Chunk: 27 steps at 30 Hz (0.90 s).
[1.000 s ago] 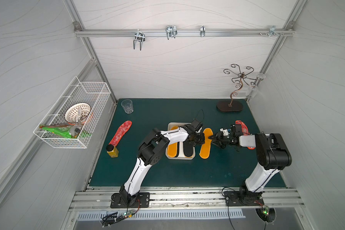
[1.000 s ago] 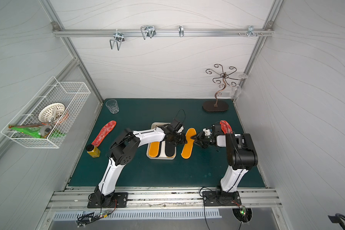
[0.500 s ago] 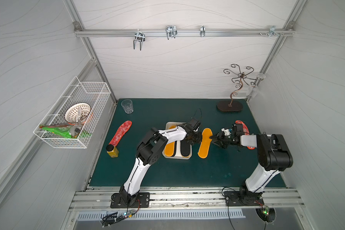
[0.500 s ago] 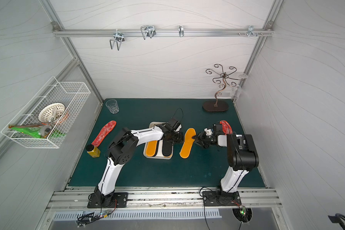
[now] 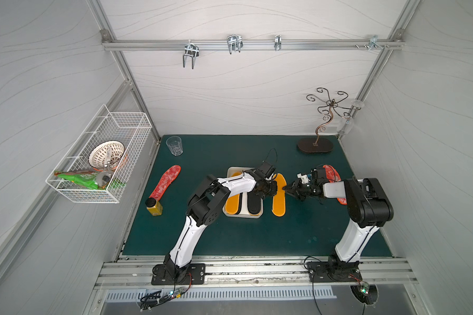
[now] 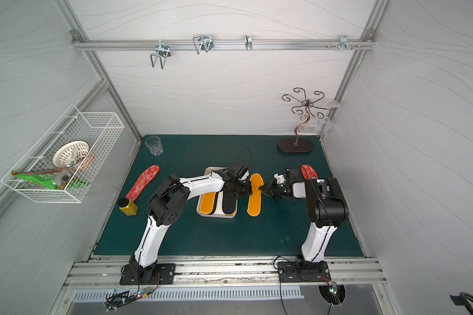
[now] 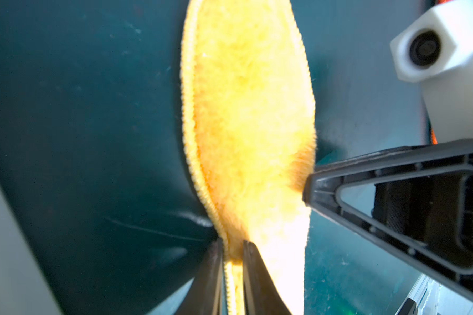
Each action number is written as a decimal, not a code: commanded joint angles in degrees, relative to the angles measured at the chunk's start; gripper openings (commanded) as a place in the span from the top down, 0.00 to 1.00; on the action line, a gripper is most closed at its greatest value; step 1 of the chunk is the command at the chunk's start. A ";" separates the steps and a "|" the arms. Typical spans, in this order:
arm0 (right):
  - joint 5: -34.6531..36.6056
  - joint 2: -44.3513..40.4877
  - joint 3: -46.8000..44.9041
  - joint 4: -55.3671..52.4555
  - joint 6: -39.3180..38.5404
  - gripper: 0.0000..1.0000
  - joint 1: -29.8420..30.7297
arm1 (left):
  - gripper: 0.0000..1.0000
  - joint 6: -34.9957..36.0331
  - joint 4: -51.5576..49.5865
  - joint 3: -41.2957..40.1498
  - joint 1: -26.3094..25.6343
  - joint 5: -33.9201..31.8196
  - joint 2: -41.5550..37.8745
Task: Put the insoles into the storage box
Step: Pick up the insole from the center of the board.
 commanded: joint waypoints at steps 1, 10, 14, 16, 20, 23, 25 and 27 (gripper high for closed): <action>0.10 1.38 0.93 0.47 -0.48 0.75 1.94 | 0.81 0.99 0.18 1.42 0.35 0.58 1.68; 2.42 -1.33 0.91 -2.60 -1.82 0.97 2.23 | 0.80 0.42 0.53 -0.10 0.44 -0.33 -0.27; 3.17 -3.95 1.18 -5.82 -2.85 1.00 1.53 | 0.80 0.00 0.33 -1.36 0.89 -0.49 -2.83; 3.97 -5.69 1.26 -8.34 -3.52 1.00 0.91 | 0.79 0.00 0.22 -2.09 1.12 -0.78 -4.87; 4.44 -9.36 2.25 -13.83 -5.39 1.00 -0.76 | 0.78 0.15 -0.60 -3.18 1.56 -0.72 -10.08; 5.19 -11.94 4.22 -19.07 -7.13 1.00 -1.16 | 0.77 0.16 -1.11 -4.29 2.17 -0.33 -15.30; 5.81 -13.50 5.55 -21.98 -7.38 1.00 -1.15 | 0.76 -0.10 -0.80 -5.76 3.11 0.75 -18.93; 5.43 -14.61 6.64 -23.43 -6.71 1.00 -0.74 | 0.76 -0.49 -0.83 -7.88 4.74 0.89 -22.85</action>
